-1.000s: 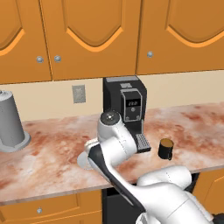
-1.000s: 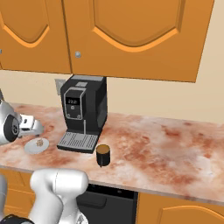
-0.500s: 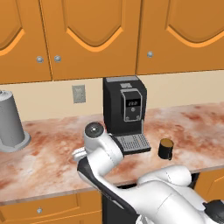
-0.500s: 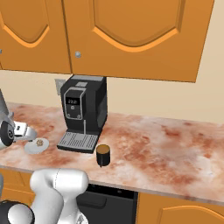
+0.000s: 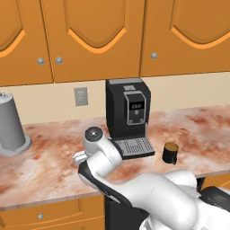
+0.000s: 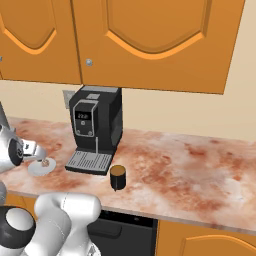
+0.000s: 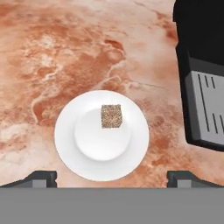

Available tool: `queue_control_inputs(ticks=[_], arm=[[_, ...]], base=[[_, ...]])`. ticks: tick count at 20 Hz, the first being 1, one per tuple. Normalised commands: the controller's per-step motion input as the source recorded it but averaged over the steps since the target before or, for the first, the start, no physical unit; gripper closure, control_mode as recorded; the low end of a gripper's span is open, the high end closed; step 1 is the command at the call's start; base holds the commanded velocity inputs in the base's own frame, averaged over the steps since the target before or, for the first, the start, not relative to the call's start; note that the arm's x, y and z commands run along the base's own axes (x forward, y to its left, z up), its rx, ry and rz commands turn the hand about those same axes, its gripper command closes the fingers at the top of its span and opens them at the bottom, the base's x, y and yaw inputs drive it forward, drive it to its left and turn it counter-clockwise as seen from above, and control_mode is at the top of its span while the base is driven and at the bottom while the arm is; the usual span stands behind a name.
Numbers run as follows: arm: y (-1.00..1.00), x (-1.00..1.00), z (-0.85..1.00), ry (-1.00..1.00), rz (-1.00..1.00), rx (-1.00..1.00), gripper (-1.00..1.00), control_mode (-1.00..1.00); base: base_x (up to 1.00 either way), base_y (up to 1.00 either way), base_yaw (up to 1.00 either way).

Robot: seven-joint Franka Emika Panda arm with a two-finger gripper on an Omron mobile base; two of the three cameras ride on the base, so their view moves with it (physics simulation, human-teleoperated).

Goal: Take a sugar cube from the saucer and place it inside the coffee. Then, grab milk from the fridge and place it next to the coffee on the counter to sweeten the coffee.

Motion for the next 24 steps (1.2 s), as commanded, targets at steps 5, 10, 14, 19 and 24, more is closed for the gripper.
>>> queue_control_inputs(ticks=[5,10,14,19,24], arm=[[0.00,0.26,-0.31,0.00,0.00,0.00,-1.00,-1.00],[0.00,0.29,-0.25,0.00,0.00,0.00,-1.00,-1.00],[0.00,0.28,-0.21,0.00,0.00,0.00,-1.00,-1.00],[0.01,0.26,-0.17,0.00,0.00,0.00,-1.00,-1.00],[0.04,0.23,-0.17,0.00,0.00,0.00,-1.00,-1.00]], base=[[0.00,0.00,0.00],[0.00,0.00,0.00],[0.00,0.00,0.00],[0.00,0.00,0.00],[0.00,0.00,0.00]])
